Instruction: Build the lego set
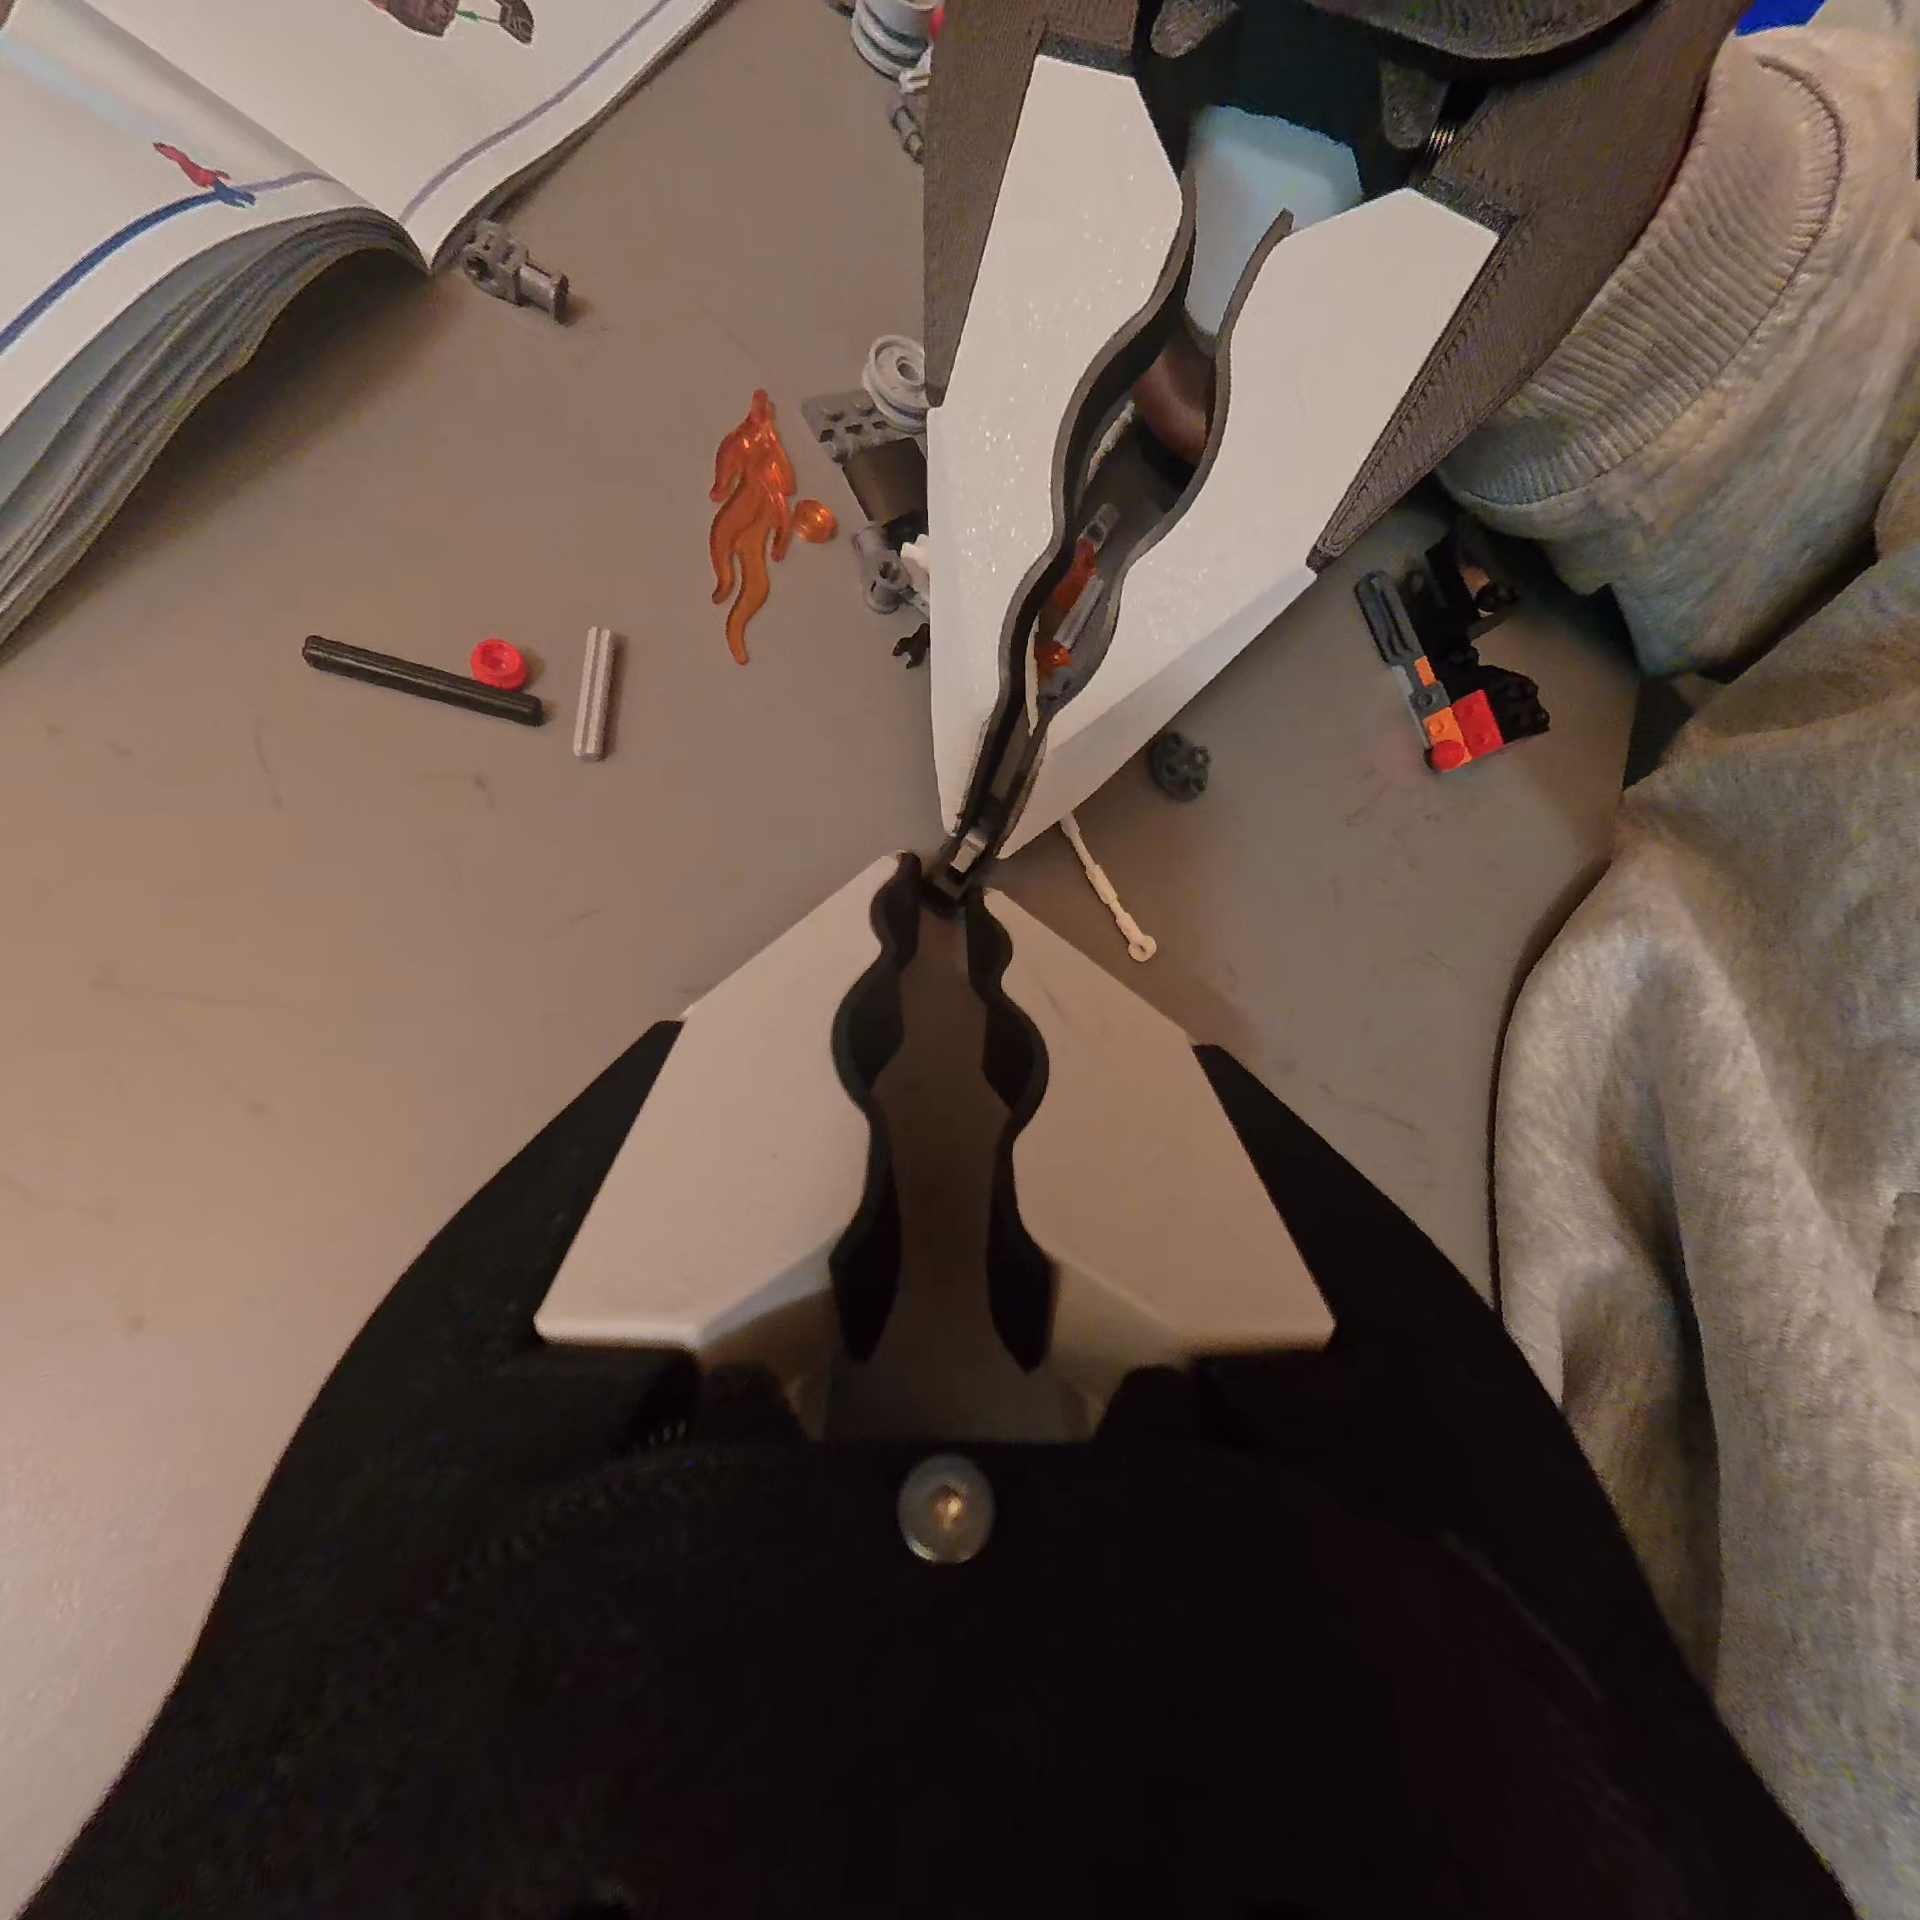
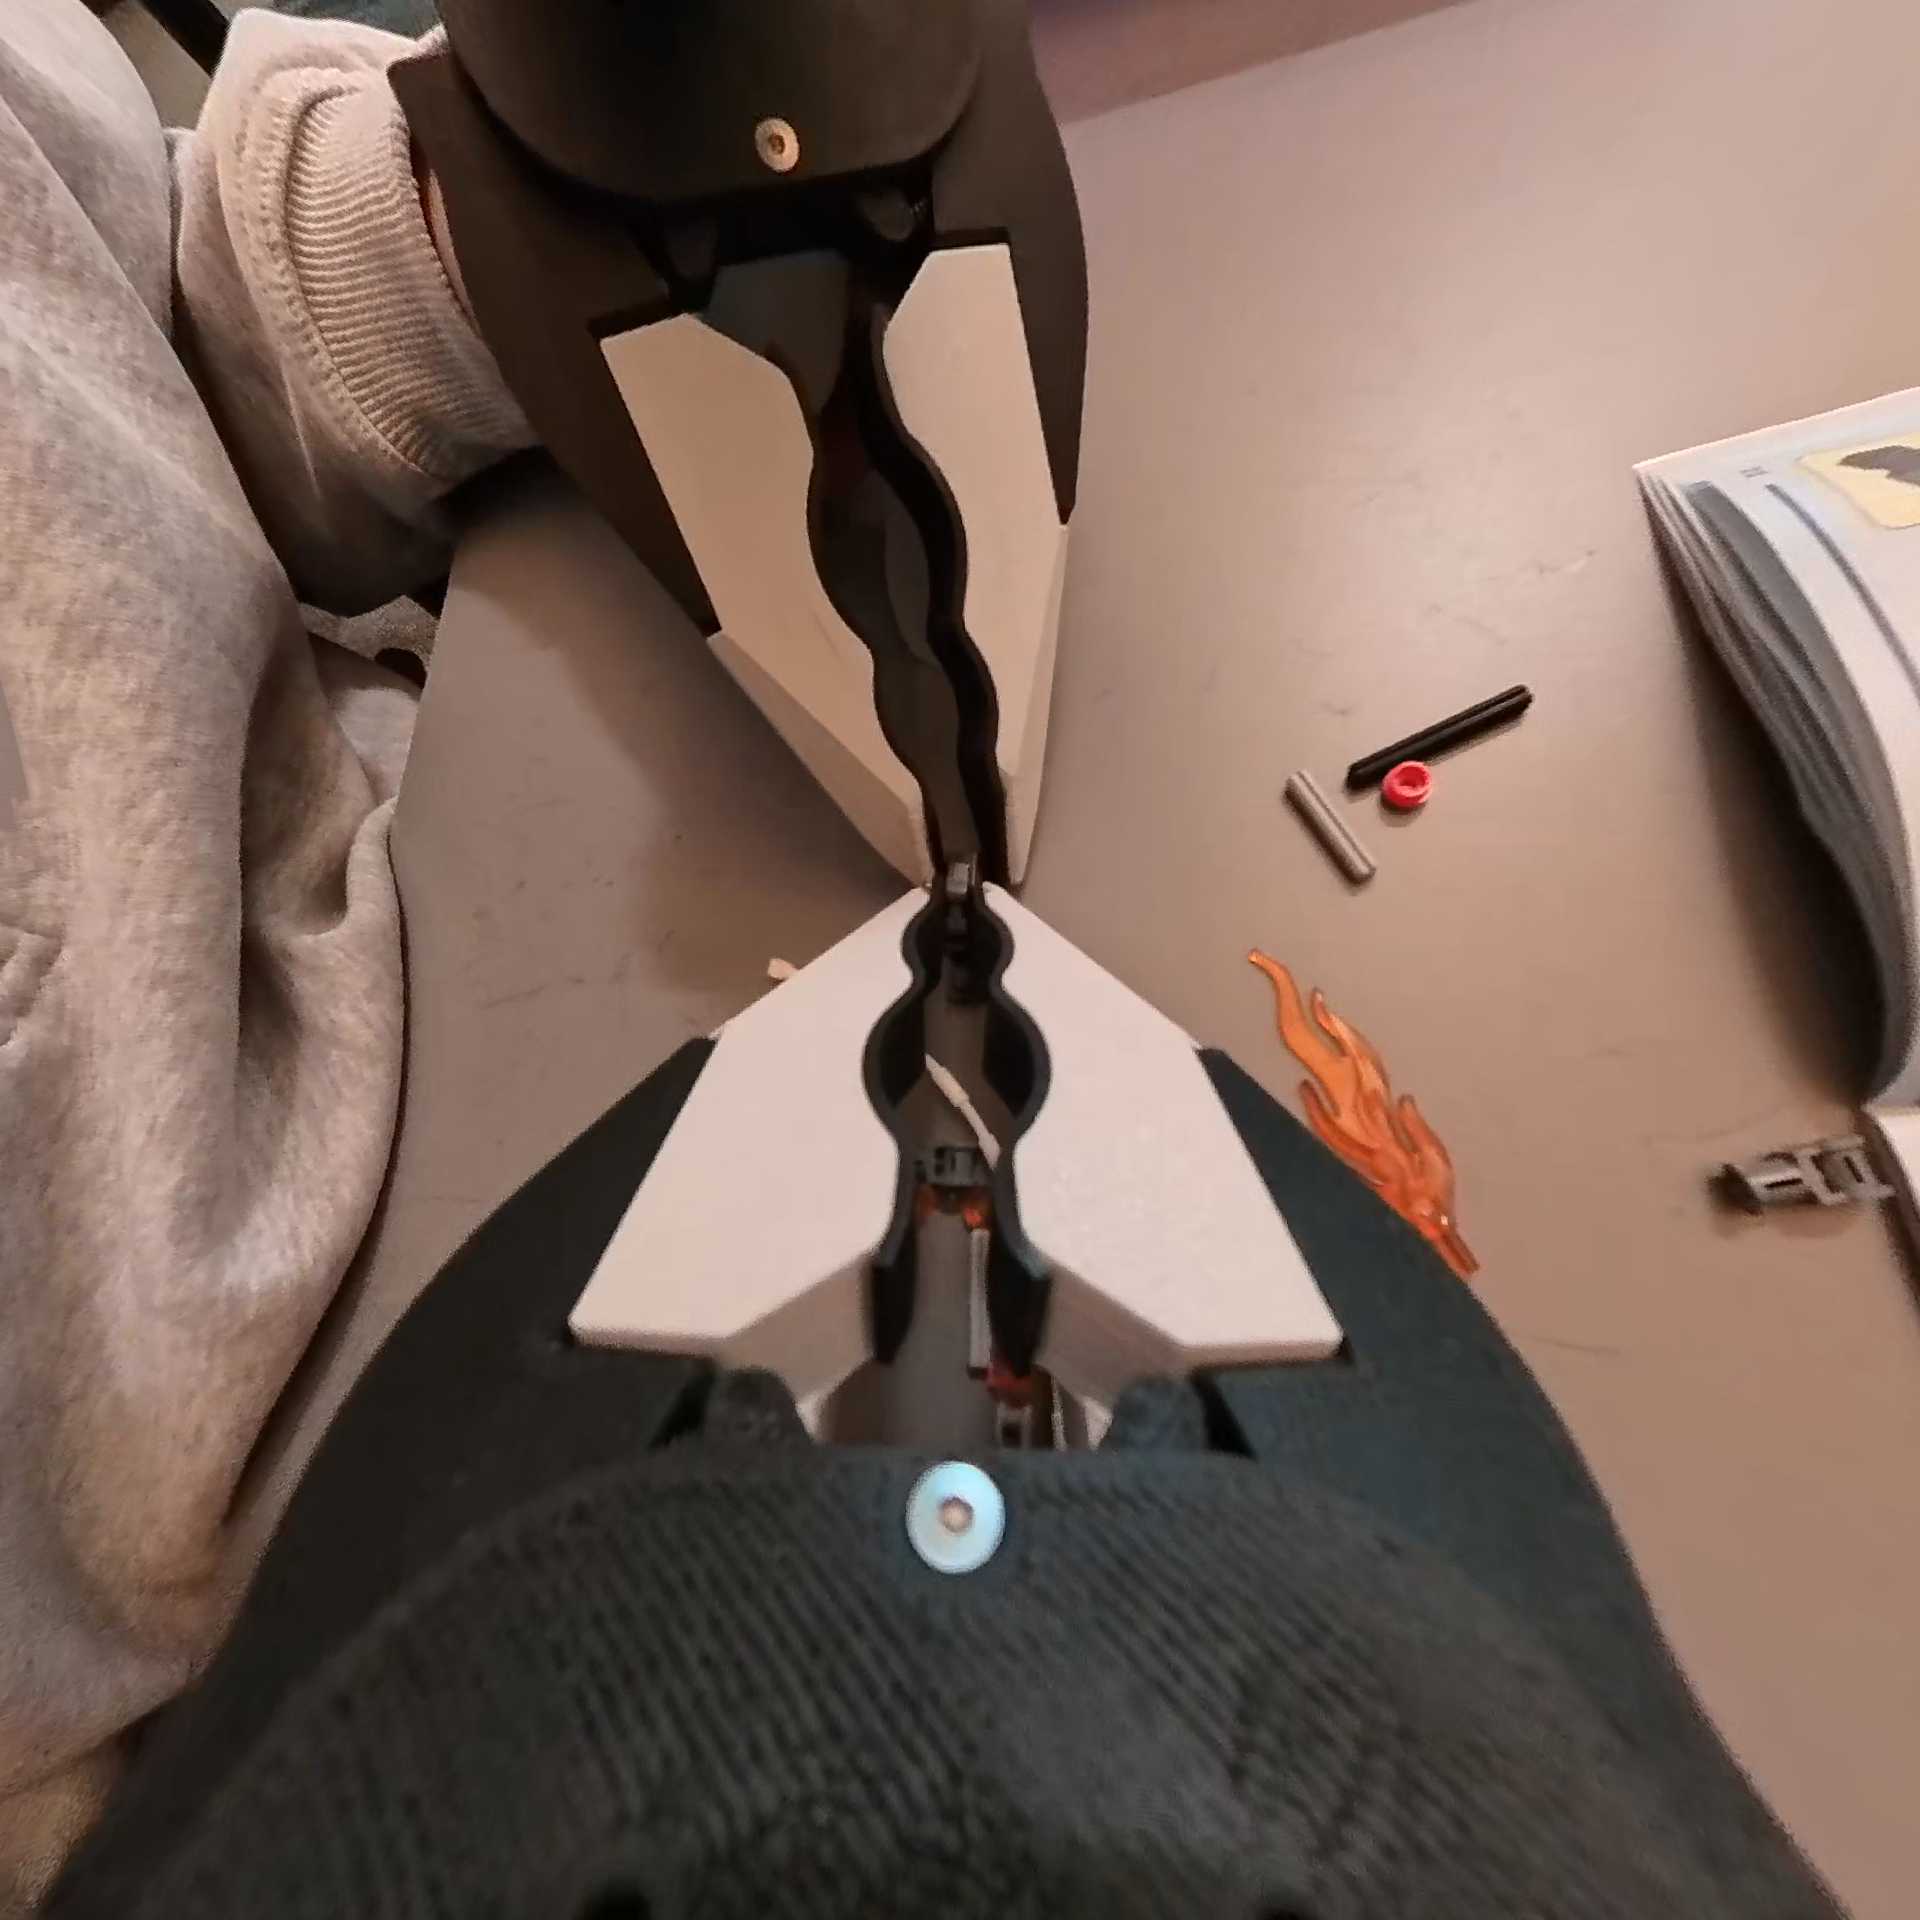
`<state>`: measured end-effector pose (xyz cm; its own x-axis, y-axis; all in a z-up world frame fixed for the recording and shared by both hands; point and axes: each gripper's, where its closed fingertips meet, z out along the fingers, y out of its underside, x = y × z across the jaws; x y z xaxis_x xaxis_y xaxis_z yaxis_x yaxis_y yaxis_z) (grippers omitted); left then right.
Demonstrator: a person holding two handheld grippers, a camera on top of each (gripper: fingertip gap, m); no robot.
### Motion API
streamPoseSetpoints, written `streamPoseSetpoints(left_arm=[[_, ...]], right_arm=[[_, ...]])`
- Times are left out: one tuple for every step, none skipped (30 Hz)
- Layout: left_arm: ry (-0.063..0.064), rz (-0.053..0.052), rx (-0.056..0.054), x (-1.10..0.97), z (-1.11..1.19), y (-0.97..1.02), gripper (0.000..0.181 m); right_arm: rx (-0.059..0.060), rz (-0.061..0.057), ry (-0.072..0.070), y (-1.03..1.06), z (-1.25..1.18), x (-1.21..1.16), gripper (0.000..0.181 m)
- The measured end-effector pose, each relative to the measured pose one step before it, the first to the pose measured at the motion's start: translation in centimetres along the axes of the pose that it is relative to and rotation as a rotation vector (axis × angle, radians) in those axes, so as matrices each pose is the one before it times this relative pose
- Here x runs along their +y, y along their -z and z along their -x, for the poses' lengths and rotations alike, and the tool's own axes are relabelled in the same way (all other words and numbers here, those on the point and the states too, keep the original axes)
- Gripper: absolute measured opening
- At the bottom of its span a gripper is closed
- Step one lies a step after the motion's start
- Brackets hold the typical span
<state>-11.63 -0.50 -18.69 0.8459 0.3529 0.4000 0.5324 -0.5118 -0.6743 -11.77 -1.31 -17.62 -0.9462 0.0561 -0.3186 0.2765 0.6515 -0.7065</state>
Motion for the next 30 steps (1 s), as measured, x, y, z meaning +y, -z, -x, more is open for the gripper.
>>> streamPoseSetpoints(left_arm=[[-0.0008, 0.0001, -0.0009, 0.006, -0.003, -0.007, 0.007], [-0.0008, 0.0002, -0.0007, -0.004, 0.000, 0.000, 0.007], [-0.0010, 0.0001, -0.0009, 0.008, -0.002, -0.006, 0.007], [-0.0015, 0.0002, -0.0008, -0.004, -0.007, -0.007, 0.007], [-0.0014, 0.0008, -0.0007, 0.011, -0.005, -0.010, 0.007], [-0.0006, 0.0003, -0.0006, -0.003, -0.004, 0.001, 0.007], [-0.0002, 0.0002, -0.0001, 0.003, 0.002, 0.002, 0.007], [0.0000, 0.0002, -0.0001, 0.005, 0.002, -0.012, 0.007], [0.0002, 0.0002, 0.0001, 0.003, -0.002, 0.002, 0.007], [0.0005, 0.0001, 0.0005, -0.004, -0.002, 0.000, 0.007], [0.0004, 0.0001, 0.0003, 0.003, 0.006, -0.006, 0.007], [-0.0002, 0.0001, -0.0003, 0.006, -0.003, 0.001, 0.007], [-0.0005, 0.0001, -0.0006, -0.006, -0.005, -0.001, 0.007], [-0.0004, 0.0000, -0.0006, 0.000, 0.011, 0.000, 0.006], [-0.0004, 0.0000, -0.0006, -0.002, -0.001, 0.007, 0.006], [-0.0008, -0.0001, -0.0010, 0.004, -0.001, -0.008, 0.006], [-0.0014, 0.0000, -0.0010, -0.008, -0.004, 0.006, 0.006], [-0.0020, 0.0002, -0.0013, 0.012, -0.009, 0.002, 0.006], [-0.0025, 0.0008, -0.0003, 0.005, -0.019, -0.010, 0.006], [-0.0022, 0.0007, 0.0003, 0.010, -0.025, -0.017, 0.006], [-0.0005, -0.0002, -0.0006, -0.004, -0.001, 0.005, 0.007], [0.0008, -0.0002, 0.0005, -0.003, 0.000, 0.006, 0.007], [0.0012, -0.0003, 0.0009, -0.002, 0.003, -0.001, 0.007], [0.0011, -0.0002, 0.0010, -0.008, -0.002, 0.005, 0.006], [0.0007, -0.0002, 0.0006, 0.004, 0.003, 0.000, 0.006], [-0.0004, -0.0001, -0.0004, -0.003, -0.004, 0.006, 0.006], [-0.0010, 0.0000, -0.0010, -0.001, -0.004, 0.000, 0.006], [-0.0011, 0.0000, -0.0009, 0.006, 0.001, -0.007, 0.006], [-0.0007, 0.0001, 0.0003, 0.000, -0.012, 0.007, 0.006], [0.0003, 0.0004, 0.0026, 0.007, -0.025, -0.004, 0.006]], right_arm=[[-0.0047, -0.0014, -0.0029, 0.007, -0.001, -0.001, 0.000], [-0.0037, -0.0002, -0.0049, 0.002, -0.003, 0.016, 0.000], [-0.0016, 0.0031, -0.0070, 0.007, -0.005, 0.008, 0.000], [0.0005, 0.0073, -0.0050, 0.003, 0.002, 0.018, 0.000], [0.0042, 0.0096, -0.0001, -0.003, -0.004, 0.022, 0.000], [0.0062, 0.0109, 0.0019, -0.003, 0.003, 0.011, 0.000], [0.0059, 0.0116, 0.0022, -0.007, -0.006, 0.017, 0.000], [0.0064, 0.0102, 0.0050, -0.013, -0.005, 0.011, 0.000], [0.0049, 0.0069, 0.0039, -0.009, -0.006, 0.006, 0.000], [0.0019, 0.0037, 0.0006, 0.001, -0.002, 0.010, 0.000], [-0.0003, 0.0004, 0.0014, -0.013, 0.001, 0.007, 0.000], [-0.0015, -0.0031, 0.0037, 0.013, -0.003, 0.008, 0.000], [-0.0032, -0.0058, 0.0028, -0.002, -0.003, 0.005, 0.000], [-0.0049, -0.0077, 0.0013, 0.006, -0.002, -0.002, 0.000], [-0.0059, -0.0089, -0.0010, 0.003, 0.002, 0.002, 0.000], [-0.0044, -0.0100, 0.0001, 0.005, 0.009, -0.019, 0.000], [-0.0027, -0.0116, 0.0001, 0.001, 0.000, -0.016, 0.000], [-0.0060, -0.0135, -0.0088, 0.017, 0.008, -0.008, 0.000], [-0.0127, -0.0125, -0.0183, 0.033, 0.035, 0.015, 0.000], [-0.0143, -0.0109, -0.0187, 0.074, 0.016, 0.015, 0.000], [-0.0141, -0.0123, -0.0159, 0.143, 0.047, -0.062, 0.001], [-0.0138, -0.0176, -0.0143, 0.182, 0.085, -0.212, 0.001], [-0.0130, -0.0187, -0.0127, 0.179, 0.110, -0.265, 0.002], [-0.0090, -0.0129, -0.0115, 0.113, 0.069, -0.163, 0.002], [-0.0004, -0.0019, -0.0088, 0.024, -0.056, -0.004, 0.002], [0.0067, 0.0071, -0.0042, -0.061, -0.123, 0.147, 0.002], [0.0057, 0.0097, -0.0024, -0.106, -0.089, 0.152, 0.002], [0.0036, 0.0064, -0.0005, -0.091, -0.038, 0.073, 0.002], [0.0034, 0.0038, -0.0006, -0.061, -0.028, 0.021, 0.001], [0.0023, 0.0029, -0.0029, -0.041, -0.058, 0.033, 0.001]])
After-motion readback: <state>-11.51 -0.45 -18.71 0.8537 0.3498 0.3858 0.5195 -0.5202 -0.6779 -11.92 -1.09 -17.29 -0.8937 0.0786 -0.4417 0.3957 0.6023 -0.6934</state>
